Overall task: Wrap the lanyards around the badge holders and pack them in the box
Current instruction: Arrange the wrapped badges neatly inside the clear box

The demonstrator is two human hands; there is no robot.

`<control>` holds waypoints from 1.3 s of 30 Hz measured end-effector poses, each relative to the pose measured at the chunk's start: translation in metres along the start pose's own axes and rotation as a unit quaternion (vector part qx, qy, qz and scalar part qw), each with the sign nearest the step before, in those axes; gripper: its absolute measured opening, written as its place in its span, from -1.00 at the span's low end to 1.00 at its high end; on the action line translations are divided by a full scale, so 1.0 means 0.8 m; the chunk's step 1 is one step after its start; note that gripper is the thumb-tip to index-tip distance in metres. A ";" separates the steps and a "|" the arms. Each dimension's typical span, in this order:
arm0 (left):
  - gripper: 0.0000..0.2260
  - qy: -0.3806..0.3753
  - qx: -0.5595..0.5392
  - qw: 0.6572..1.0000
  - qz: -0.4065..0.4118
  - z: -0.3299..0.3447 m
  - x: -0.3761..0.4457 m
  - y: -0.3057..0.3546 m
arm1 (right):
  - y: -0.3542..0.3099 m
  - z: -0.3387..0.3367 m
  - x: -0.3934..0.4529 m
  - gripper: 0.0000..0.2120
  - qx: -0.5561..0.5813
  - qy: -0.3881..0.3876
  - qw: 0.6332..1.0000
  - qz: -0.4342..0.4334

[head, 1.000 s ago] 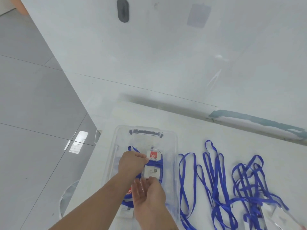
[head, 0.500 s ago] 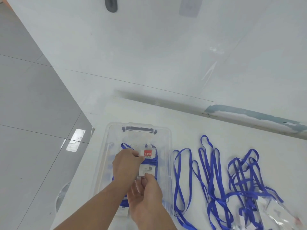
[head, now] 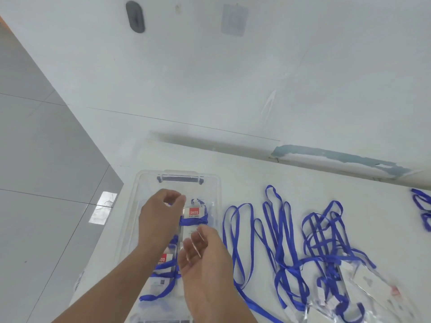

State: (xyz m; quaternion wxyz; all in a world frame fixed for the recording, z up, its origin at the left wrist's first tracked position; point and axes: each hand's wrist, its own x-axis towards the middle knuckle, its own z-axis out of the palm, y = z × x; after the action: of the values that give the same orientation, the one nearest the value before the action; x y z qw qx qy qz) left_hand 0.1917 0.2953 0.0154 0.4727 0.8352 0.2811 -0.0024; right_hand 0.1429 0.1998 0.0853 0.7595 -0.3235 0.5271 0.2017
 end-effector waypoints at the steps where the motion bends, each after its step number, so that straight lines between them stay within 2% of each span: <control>1: -0.98 0.008 -0.010 1.000 0.009 -0.003 -0.006 0.008 | -0.007 -0.002 -0.007 -0.84 -0.005 -0.013 1.000 -0.016; 5: -0.95 0.028 -0.051 0.998 0.039 -0.010 -0.031 0.037 | -0.037 -0.017 -0.031 -0.88 -0.034 -0.094 0.992 -0.082; 9: -0.95 0.028 -0.068 0.994 0.082 -0.003 -0.066 0.075 | -0.080 -0.056 -0.035 -0.89 -0.111 -0.131 0.960 -0.222; 14: -0.94 -0.020 -0.068 0.989 0.130 0.040 -0.119 0.114 | -0.142 -0.138 -0.018 -0.90 -0.242 -0.075 0.885 -0.390; 18: -0.95 -0.081 -0.027 0.983 0.164 0.103 -0.159 0.125 | -0.191 -0.221 0.005 -0.90 -0.328 -0.011 0.825 -0.459; 23: -0.95 -0.163 0.038 0.971 0.174 0.193 -0.205 0.127 | -0.247 -0.323 0.040 -0.88 -0.421 0.075 0.759 -0.491; 29: -0.88 -0.245 0.130 0.940 0.200 0.312 -0.243 0.131 | -0.309 -0.427 0.093 -0.84 -0.527 0.166 0.687 -0.473; 32: -0.86 -0.264 0.155 0.930 0.203 0.355 -0.247 0.129 | -0.326 -0.454 0.116 -0.75 -0.584 0.187 0.653 -0.445; 37: -0.78 -0.283 0.220 0.907 0.222 0.408 -0.252 0.126 | -0.339 -0.478 0.148 -0.50 -0.696 0.197 0.564 -0.398; 39: -0.76 -0.290 0.248 0.899 0.215 0.425 -0.253 0.123 | -0.341 -0.484 0.159 -0.47 -0.711 0.200 0.551 -0.388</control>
State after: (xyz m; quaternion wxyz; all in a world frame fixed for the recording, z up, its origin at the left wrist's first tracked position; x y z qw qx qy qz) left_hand 0.1567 -0.1077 -0.0403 0.3004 0.9275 -0.0648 -0.2127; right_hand 0.1060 -0.2704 -0.0479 0.1612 -0.9632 0.1738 0.1268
